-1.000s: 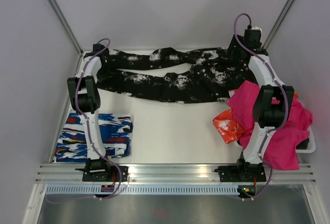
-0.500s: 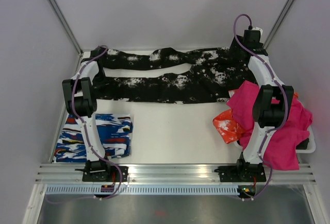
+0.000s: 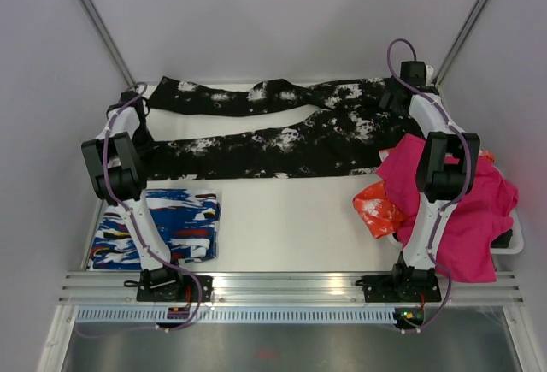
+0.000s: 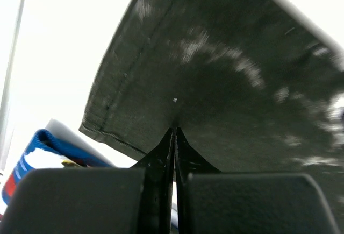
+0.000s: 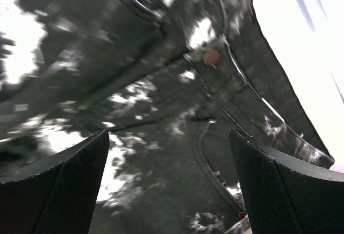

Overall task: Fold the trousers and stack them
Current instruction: Flatten the trousers out

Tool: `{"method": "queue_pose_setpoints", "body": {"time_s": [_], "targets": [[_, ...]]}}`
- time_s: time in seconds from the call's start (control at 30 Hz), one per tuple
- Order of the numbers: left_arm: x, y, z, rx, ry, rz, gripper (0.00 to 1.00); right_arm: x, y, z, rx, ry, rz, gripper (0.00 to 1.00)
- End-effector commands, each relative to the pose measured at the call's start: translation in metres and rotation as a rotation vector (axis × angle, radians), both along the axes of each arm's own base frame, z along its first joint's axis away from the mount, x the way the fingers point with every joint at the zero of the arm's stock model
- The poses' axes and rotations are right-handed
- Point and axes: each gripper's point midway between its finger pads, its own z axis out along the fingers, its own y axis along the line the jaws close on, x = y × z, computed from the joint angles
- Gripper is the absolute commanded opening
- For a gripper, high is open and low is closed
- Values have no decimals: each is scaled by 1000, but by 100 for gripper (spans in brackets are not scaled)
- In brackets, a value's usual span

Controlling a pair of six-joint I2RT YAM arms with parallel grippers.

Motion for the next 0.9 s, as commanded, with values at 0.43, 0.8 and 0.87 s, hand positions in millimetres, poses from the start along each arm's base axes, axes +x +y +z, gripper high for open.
{"method": "queue_pose_setpoints", "body": {"time_s": [0.43, 0.8, 0.87], "targets": [[183, -12, 135, -90, -663, 21, 44, -2, -21, -86, 43, 154, -51, 50], [241, -16, 128, -167, -875, 68, 49, -55, -50, -114, 10, 316, -60, 13], [245, -15, 128, -171, -887, 78, 49, -71, -52, -120, 2, 344, -67, 13]]}}
